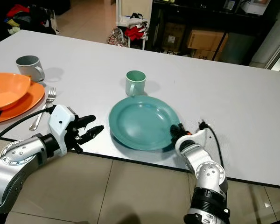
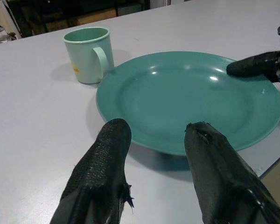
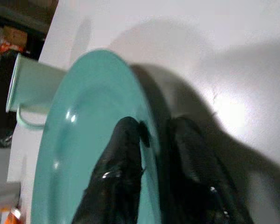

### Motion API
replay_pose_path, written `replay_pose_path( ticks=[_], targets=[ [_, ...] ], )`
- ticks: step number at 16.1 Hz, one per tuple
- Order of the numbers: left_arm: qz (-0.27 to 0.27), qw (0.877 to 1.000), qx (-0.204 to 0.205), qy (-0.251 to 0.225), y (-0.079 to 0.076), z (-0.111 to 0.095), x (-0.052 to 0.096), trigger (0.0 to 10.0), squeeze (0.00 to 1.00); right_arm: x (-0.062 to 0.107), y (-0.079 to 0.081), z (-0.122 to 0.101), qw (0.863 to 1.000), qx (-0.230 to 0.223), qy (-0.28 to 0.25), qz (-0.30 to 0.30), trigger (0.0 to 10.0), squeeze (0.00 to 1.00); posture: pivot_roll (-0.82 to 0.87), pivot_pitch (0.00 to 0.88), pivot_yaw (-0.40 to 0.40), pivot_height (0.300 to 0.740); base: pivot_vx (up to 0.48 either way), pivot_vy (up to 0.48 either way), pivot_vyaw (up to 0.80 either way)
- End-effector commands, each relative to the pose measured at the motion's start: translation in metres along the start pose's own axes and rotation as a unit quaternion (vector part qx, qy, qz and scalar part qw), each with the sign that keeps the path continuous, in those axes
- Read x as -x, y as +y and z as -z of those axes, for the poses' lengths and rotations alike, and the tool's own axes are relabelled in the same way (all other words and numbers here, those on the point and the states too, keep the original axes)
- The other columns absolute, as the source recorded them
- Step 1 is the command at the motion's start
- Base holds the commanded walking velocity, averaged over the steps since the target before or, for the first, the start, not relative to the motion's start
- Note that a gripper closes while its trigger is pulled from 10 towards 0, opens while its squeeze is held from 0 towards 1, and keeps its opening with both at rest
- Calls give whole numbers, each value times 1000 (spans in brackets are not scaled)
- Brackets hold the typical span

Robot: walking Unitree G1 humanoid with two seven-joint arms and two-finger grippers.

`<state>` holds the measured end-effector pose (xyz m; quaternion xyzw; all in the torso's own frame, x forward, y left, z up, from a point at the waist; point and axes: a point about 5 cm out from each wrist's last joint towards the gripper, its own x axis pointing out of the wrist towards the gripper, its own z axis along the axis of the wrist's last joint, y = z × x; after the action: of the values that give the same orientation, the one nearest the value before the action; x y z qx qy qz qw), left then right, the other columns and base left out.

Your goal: Setting the table

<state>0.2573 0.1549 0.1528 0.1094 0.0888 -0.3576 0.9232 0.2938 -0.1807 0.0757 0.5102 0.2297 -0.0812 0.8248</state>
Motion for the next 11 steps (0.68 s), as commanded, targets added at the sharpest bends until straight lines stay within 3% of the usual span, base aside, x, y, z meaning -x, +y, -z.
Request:
replay_pose_path(
  ticks=[1,4,7,9,11],
  targets=[
    [3,1000,-1,2,2,-1,-1,10000,0,2,-8,-5,1000,-2,-7,6,10000,1000,80,0,-53,740,0,0,0],
    [5,1000,-5,4,2,-1,0,10000,0,9,-14,-8,1000,23,-14,14,10000,1000,83,0,-55,740,0,0,0],
    [-8,1000,-1,-4,3,-2,8,10000,0,42,-19,-21,995,92,-45,21,10000,1000,87,0,-63,740,0,0,0],
    [-13,1000,-1,-6,3,-2,10,10000,0,54,-13,-27,991,117,-59,6,10000,1000,85,0,-61,740,0,0,0],
    [-39,999,17,-24,6,-5,11,10000,0,74,2,-32,983,166,-71,-23,10000,1000,73,0,-58,740,0,0,0]
  ],
)
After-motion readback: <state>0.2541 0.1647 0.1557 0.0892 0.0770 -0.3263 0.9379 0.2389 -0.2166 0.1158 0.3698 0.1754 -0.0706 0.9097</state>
